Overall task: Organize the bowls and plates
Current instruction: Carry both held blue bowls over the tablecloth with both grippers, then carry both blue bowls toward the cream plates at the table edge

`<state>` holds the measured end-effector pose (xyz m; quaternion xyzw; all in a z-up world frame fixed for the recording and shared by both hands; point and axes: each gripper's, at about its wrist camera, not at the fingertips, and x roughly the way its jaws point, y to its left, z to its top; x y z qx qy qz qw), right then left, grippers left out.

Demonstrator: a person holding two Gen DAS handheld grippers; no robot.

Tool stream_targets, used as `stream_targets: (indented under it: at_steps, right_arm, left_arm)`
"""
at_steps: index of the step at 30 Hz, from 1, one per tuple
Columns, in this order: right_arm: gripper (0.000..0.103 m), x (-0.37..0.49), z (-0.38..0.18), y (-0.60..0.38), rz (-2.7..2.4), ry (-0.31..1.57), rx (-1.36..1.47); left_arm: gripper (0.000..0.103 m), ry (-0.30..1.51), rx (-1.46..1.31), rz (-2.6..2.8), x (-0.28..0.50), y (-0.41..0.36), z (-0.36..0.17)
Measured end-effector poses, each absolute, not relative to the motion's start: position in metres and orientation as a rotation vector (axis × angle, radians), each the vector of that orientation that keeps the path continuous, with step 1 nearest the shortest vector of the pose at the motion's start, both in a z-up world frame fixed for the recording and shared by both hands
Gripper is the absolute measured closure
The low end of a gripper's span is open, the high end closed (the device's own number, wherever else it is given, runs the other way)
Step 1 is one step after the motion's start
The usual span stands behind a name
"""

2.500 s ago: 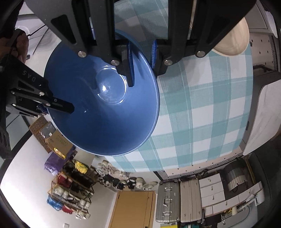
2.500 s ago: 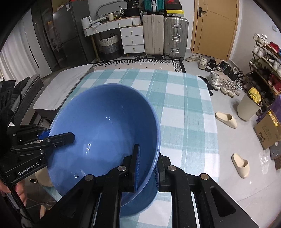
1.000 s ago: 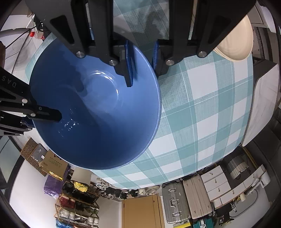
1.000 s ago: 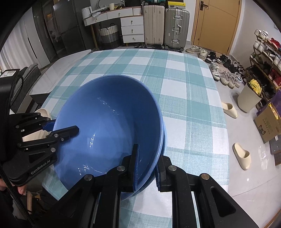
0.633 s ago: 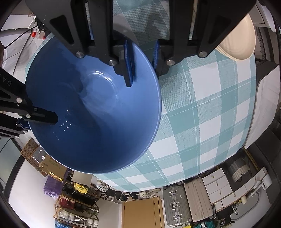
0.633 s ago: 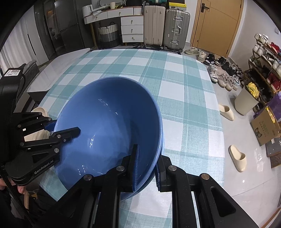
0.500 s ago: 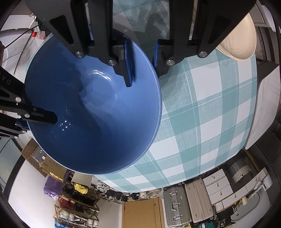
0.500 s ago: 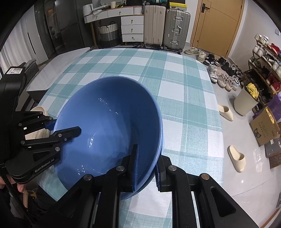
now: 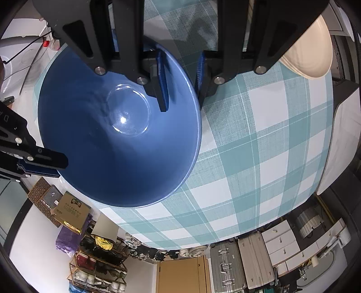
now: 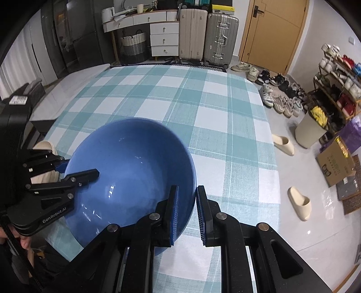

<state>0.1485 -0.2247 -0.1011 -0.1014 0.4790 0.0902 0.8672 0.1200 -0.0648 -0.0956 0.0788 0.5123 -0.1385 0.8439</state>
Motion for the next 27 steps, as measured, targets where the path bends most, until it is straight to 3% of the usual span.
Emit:
stream_targets:
  at_steps: [9,20,25,27]
  right_arm:
    - [0.088,0.151,-0.103,-0.224,0.183,1.002,-0.217]
    - [0.087,0.157,-0.123,-0.23,0.207,1.043,-0.161]
    - [0.082,0.156,-0.114,-0.237,0.197,1.022,-0.135]
    - [0.074,0.156,-0.108,-0.243,0.192,0.996,-0.116]
  left_arm:
    - [0.08,1.088,0.152,-0.3,0.121,-0.063,-0.098]
    - [0.067,1.13,0.129,-0.309,0.124,-0.063,-0.106]
    - [0.058,1.138,0.052,-0.29,0.125,-0.048,-0.1]
    - [0.057,1.142,0.033,-0.294,0.126,-0.044,-0.098]
